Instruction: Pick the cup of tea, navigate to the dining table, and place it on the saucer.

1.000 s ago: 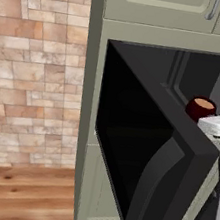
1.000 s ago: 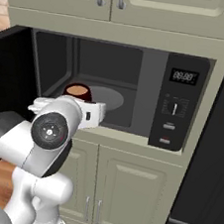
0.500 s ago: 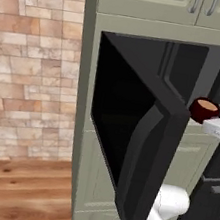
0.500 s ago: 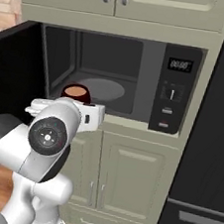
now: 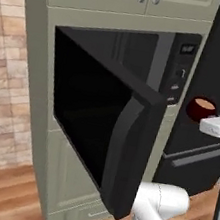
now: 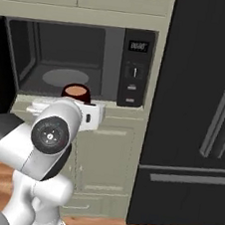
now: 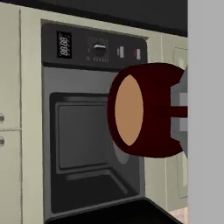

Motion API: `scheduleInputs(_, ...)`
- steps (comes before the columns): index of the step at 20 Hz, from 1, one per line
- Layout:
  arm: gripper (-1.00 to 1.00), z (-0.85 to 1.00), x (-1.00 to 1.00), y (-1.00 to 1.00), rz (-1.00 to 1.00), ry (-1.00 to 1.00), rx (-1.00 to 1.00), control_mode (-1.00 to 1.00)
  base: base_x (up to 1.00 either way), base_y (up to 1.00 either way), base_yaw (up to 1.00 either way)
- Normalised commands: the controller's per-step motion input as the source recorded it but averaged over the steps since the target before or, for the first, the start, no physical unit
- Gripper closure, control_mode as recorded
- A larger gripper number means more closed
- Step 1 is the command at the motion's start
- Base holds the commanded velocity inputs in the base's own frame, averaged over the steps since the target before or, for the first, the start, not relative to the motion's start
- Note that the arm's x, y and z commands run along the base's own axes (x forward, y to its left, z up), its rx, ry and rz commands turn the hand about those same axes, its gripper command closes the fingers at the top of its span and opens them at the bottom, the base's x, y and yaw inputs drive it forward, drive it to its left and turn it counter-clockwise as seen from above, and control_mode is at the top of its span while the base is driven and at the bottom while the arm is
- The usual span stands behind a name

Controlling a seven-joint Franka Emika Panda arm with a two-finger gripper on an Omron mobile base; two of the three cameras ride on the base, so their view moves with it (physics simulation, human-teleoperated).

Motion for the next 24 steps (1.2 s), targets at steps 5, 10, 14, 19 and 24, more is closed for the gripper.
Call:
scheduleInputs(5,1.0,0.0,0.0,0.0,0.0,0.0,0.0,1.0,-0.29,-0.22,-0.66)
scheduleInputs(10,1.0,0.0,0.0,0.0,0.0,0.0,0.0,1.0,-0.25,-0.22,-0.68)
scheduleInputs(14,1.0,0.0,0.0,0.0,0.0,0.0,0.0,1.0,-0.22,-0.27,-0.68)
scheduleInputs(19,1.0,0.0,0.0,0.0,0.0,0.0,0.0,1.0,-0.1,-0.42,-0.64)
scheduleInputs(24,1.0,0.0,0.0,0.0,0.0,0.0,0.0,1.0,0.0,-0.62,-0.52)
